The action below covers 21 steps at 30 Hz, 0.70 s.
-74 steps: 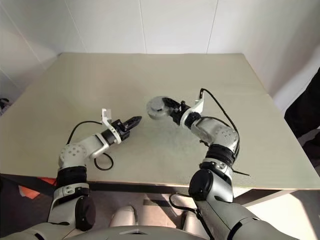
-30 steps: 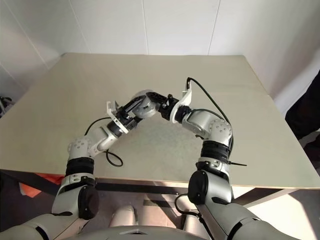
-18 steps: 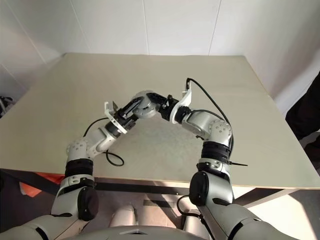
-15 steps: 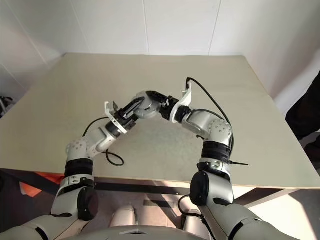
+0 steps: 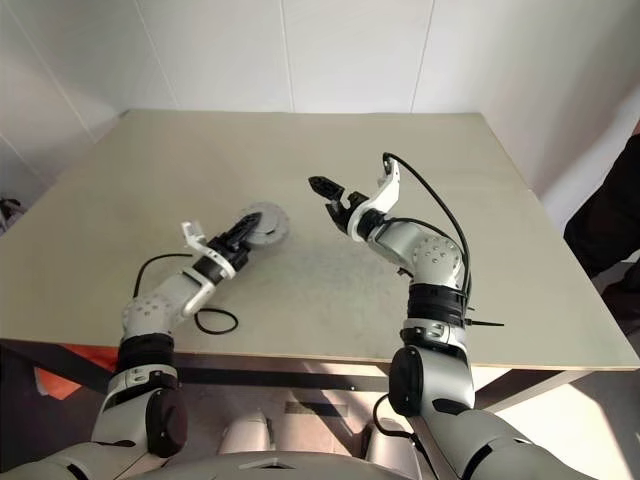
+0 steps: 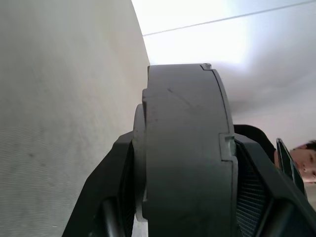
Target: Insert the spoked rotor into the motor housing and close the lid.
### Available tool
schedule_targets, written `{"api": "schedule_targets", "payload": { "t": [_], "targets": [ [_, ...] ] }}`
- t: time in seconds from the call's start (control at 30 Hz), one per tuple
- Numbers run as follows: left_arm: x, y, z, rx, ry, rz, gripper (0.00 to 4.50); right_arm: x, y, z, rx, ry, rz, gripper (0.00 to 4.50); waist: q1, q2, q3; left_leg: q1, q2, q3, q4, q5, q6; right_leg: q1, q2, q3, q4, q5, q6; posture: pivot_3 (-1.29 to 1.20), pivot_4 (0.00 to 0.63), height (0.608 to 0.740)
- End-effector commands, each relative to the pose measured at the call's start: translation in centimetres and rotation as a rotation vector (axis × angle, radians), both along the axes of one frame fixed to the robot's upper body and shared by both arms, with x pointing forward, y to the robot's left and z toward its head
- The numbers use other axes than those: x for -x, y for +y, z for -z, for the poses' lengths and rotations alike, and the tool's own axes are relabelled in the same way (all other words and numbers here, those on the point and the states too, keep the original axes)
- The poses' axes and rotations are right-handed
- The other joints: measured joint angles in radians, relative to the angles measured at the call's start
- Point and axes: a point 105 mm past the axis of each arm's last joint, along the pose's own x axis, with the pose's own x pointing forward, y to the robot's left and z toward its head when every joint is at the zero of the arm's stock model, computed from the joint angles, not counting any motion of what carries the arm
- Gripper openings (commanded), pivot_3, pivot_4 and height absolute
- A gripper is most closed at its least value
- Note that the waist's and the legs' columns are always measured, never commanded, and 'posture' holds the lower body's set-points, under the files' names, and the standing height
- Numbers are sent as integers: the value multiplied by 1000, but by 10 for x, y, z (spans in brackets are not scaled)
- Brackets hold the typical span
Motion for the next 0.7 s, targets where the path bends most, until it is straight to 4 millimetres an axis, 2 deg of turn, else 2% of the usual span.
{"api": "schedule_targets", "payload": {
  "t": [0.03,0.17,0.27,0.43,0.53,0.63,0.7],
  "targets": [
    [-1,48,-30,-56,-118,-180,2130,1,5,-13,-3,-56,-20,4395,1,0,0,0,0,0,0,0,0,0,0,0,0,0,0,0,0,740],
    [4,85,-29,-96,-102,-324,2130,0,9,-12,-1,-55,-32,4395,7,-2,0,0,0,-1,1,0,0,0,0,-1,0,0,0,0,0,740],
    [8,101,-26,-121,-80,-380,2130,-1,12,-10,5,-53,-45,4395,9,-4,-1,0,0,-1,2,0,0,0,0,-1,0,0,0,0,0,740],
    [11,112,-15,-151,-14,-430,2130,-3,17,-10,11,-56,-62,4395,7,-5,-1,1,0,-1,3,0,0,0,0,-1,1,0,0,0,0,740],
    [12,116,8,-191,104,-431,2130,-4,22,-11,4,-54,-74,4395,5,-6,-1,1,0,-2,3,0,0,0,0,-1,1,0,0,0,0,740],
    [14,122,13,-232,128,-458,2130,-4,23,-12,4,-54,-80,4395,4,-7,-2,2,0,-2,3,0,0,1,0,-1,1,0,0,0,0,740],
    [17,130,12,-247,120,-481,2850,-6,23,-8,18,-46,-78,4395,2,-7,-2,3,0,-2,3,0,0,1,0,-1,1,0,0,0,0,740]
  ]
}}
